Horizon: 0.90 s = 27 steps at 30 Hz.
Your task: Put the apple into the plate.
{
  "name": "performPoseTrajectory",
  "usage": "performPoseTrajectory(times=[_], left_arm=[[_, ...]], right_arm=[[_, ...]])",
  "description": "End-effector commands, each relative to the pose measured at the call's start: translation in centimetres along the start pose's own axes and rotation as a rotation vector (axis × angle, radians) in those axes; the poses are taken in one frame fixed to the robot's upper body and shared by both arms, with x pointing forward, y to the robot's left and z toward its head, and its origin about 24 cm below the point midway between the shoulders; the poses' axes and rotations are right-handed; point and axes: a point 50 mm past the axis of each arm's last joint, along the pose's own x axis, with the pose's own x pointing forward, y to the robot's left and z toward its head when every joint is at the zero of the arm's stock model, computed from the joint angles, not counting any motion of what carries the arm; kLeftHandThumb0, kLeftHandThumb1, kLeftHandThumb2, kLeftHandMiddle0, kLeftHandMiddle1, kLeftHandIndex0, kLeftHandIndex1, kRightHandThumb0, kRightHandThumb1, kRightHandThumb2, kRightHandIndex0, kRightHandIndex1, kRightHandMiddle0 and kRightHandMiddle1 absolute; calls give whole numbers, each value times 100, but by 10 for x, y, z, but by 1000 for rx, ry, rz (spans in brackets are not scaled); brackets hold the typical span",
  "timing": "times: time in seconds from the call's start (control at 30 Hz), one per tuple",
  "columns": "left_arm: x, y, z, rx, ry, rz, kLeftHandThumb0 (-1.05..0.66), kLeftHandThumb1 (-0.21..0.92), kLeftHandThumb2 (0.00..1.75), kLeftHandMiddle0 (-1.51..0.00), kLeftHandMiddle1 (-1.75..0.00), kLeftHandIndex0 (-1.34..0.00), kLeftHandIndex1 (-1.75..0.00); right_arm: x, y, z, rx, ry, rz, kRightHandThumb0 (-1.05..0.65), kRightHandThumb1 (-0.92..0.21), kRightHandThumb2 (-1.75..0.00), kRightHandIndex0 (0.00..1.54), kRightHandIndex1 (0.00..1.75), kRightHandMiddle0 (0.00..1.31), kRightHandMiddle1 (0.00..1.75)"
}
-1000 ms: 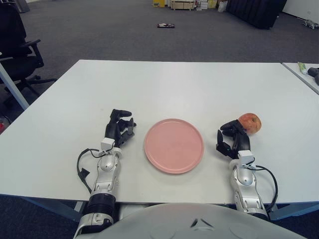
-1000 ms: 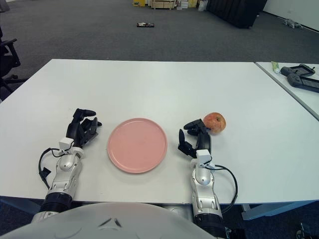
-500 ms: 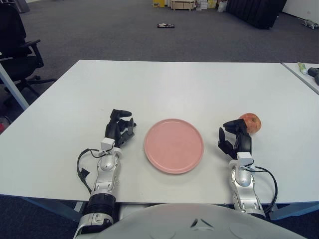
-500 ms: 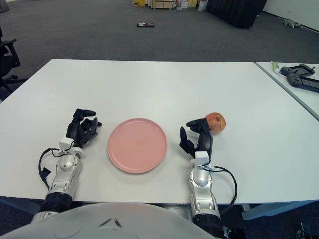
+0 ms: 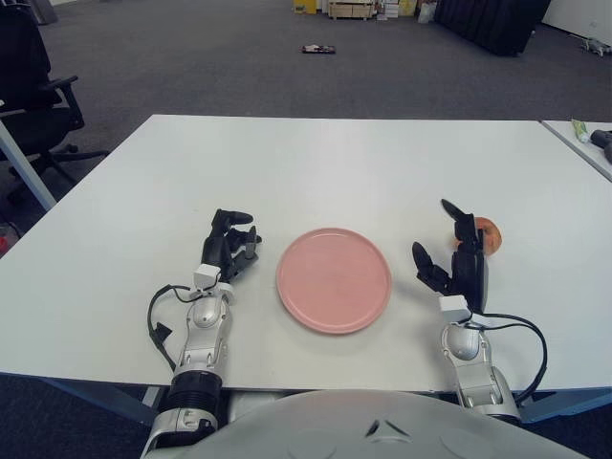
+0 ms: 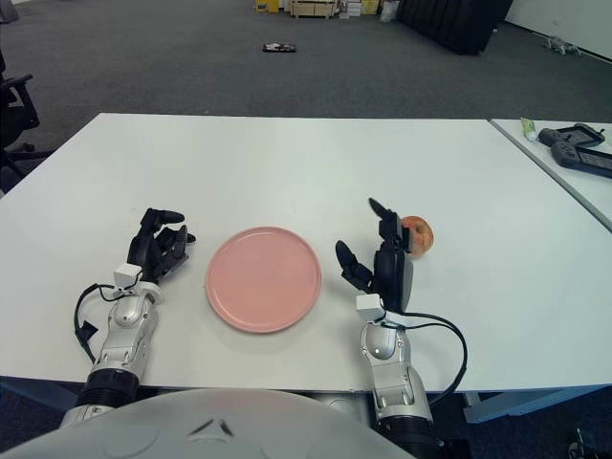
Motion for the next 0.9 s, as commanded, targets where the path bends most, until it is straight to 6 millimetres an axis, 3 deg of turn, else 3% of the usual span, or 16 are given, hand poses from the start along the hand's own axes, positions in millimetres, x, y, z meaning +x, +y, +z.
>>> performPoseTrajectory(times=[0.0, 0.43, 0.6, 0.87], left_arm=[[-4, 1, -8, 4, 55, 6, -37, 76, 76, -57, -148, -29, -175], [-4, 0, -9, 6, 56, 5, -37, 76, 76, -56, -146, -29, -175], [-4, 0, -9, 5, 59, 7, -37, 76, 75, -56, -145, -29, -175], [-4, 0, -8, -6, 55, 7, -37, 75, 77, -57, -145, -29, -175]], right_arm=[[4, -6, 0, -82, -38, -55, -103, -91, -40, 0, 0, 0, 1], [14, -23, 1, -256, -99, -262, -96, -78, -26, 0, 0, 0, 0], [27, -36, -20, -306, -117, -365, -95, -77, -25, 0, 0, 0, 0], [33, -36, -34, -347, -73, -438, -98, -75, -24, 0, 0, 0, 0]])
